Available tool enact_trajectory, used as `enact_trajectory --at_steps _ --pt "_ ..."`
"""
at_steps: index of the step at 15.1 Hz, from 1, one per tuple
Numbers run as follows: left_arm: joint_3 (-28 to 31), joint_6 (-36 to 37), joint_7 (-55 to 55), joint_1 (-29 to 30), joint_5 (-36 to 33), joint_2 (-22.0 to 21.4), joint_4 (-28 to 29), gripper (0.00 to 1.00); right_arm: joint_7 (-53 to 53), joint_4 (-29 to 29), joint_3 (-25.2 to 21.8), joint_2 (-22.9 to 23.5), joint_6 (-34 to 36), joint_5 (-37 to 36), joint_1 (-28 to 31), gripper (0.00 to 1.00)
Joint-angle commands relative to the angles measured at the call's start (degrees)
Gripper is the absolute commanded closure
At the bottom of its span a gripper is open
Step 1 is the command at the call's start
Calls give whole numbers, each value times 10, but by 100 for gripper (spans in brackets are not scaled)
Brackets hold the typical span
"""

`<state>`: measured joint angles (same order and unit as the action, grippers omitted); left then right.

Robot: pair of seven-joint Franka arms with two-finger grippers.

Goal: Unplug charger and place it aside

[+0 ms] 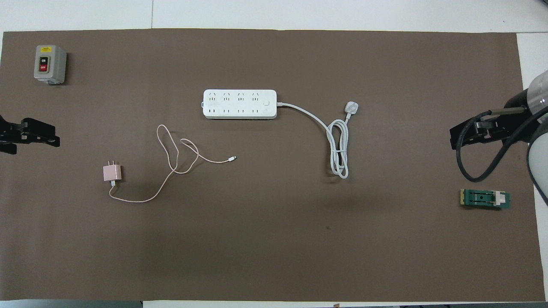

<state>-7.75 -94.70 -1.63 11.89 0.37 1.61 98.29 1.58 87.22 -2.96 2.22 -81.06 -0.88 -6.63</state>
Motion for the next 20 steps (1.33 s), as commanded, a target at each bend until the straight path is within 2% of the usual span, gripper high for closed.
enact_trajectory --at_steps 1,7,11,14,17,20 --pt "-2 34 -45 2 0 -4 -48 0 -15 11 9 -16 11 10 13 0" --pt "-6 82 -80 -5 1 -4 -116 0 -5 23 9 -24 13 8 13 0" --pt "-1 84 -72 -35 -3 -14 -105 0 -8 21 -13 -19 -18 3 13 0" --pt "6 75 -38 -64 -21 -43 -62 0 -12 20 -20 -17 -43 1 11 0" --pt "47 76 -32 -120 -22 -55 -45 0 -19 21 -20 -17 -39 1 12 0" --pt "46 79 -32 -134 -19 -53 -42 0 -11 23 -20 -17 -38 4 14 0"
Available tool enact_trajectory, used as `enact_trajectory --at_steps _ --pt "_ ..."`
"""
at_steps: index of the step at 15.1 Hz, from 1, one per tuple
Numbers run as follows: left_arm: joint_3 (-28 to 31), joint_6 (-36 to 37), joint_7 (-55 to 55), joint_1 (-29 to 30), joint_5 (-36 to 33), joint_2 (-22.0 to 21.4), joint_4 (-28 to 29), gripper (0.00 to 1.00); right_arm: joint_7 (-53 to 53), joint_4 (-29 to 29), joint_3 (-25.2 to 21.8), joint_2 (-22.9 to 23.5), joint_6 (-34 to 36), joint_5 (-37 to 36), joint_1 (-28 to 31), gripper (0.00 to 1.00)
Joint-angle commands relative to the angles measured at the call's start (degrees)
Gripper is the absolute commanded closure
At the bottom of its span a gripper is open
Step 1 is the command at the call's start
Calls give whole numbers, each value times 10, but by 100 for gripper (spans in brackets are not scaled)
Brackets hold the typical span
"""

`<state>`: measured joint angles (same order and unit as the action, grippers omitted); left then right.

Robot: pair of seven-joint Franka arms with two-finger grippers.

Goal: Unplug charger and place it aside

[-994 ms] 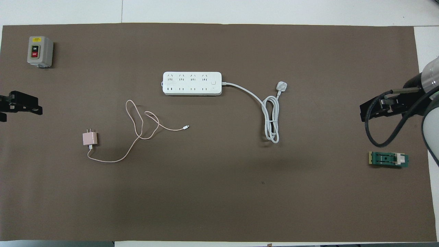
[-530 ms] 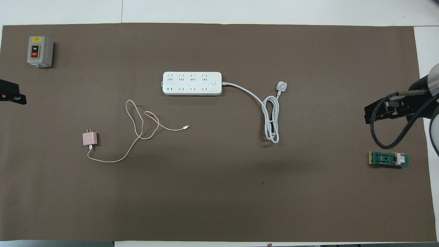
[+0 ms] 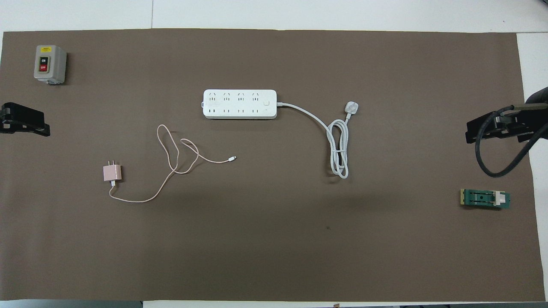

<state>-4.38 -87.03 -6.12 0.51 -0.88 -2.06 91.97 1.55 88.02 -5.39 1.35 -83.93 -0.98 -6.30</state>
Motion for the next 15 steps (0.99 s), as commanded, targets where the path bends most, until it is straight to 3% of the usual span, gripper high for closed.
enact_trajectory --at_steps 1,15 --pt "10 0 20 -23 -4 -15 21 0 -12 14 5 -9 -9 5 9 0" --pt "10 -10 54 -37 -1 -11 20 0 -13 14 6 -16 -7 5 8 0"
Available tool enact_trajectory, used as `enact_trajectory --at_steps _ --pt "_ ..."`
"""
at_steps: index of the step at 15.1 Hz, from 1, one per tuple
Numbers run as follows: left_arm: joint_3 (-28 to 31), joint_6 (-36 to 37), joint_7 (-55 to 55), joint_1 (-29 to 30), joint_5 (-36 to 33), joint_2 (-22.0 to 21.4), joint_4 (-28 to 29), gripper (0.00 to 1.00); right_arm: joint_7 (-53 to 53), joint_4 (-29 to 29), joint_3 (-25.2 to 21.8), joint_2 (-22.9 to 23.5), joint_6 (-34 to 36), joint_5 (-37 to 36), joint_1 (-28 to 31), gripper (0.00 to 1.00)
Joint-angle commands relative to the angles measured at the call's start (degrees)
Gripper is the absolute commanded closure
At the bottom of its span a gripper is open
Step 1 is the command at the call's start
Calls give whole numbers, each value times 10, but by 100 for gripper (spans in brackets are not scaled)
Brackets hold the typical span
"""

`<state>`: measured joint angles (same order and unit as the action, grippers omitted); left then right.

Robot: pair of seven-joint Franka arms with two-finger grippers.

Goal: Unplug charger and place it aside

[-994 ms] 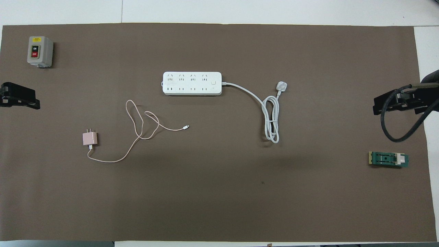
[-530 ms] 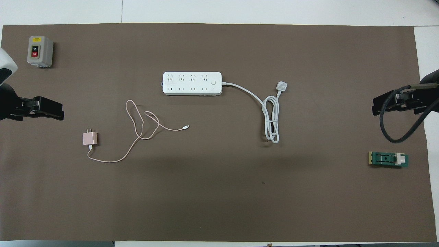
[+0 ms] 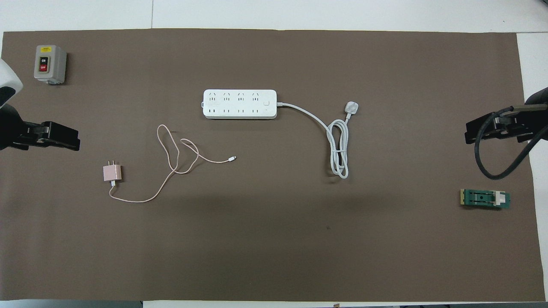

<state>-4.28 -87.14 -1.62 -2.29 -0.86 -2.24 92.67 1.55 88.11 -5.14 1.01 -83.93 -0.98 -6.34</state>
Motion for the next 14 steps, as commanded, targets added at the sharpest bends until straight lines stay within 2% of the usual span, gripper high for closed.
enact_trajectory --at_steps 1,14 --pt "9 -9 9 -9 -1 -9 12 0 -13 14 4 -13 -7 4 8 0" --pt "11 -9 38 -8 10 -11 12 0 -13 14 4 -13 -7 4 8 0"
